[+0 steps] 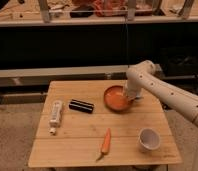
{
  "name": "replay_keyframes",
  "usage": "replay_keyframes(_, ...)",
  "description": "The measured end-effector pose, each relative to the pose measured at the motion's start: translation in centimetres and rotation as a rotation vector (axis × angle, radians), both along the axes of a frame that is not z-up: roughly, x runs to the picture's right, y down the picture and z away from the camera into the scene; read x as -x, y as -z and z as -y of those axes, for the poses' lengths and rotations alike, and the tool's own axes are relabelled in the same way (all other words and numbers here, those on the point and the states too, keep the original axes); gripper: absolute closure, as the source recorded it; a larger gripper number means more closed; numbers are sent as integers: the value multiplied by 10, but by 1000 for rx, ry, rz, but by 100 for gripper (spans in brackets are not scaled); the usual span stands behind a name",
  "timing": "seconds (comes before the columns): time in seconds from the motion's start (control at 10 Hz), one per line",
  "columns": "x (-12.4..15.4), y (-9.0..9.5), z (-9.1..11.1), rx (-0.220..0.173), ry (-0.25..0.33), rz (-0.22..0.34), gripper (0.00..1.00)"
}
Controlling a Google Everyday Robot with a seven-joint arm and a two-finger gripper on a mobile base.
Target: Place the white sponge in the ceramic bowl
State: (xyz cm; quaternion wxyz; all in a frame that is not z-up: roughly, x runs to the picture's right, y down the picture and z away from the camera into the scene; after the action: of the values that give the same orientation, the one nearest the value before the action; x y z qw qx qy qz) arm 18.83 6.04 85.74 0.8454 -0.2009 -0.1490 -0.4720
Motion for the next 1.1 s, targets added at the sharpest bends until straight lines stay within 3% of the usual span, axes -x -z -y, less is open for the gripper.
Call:
replay_keyframes(0.2, 1, 0, 0, 1, -1, 1, 93)
replay_keyframes(1.1, 3, 3, 1, 6, -7, 8, 93)
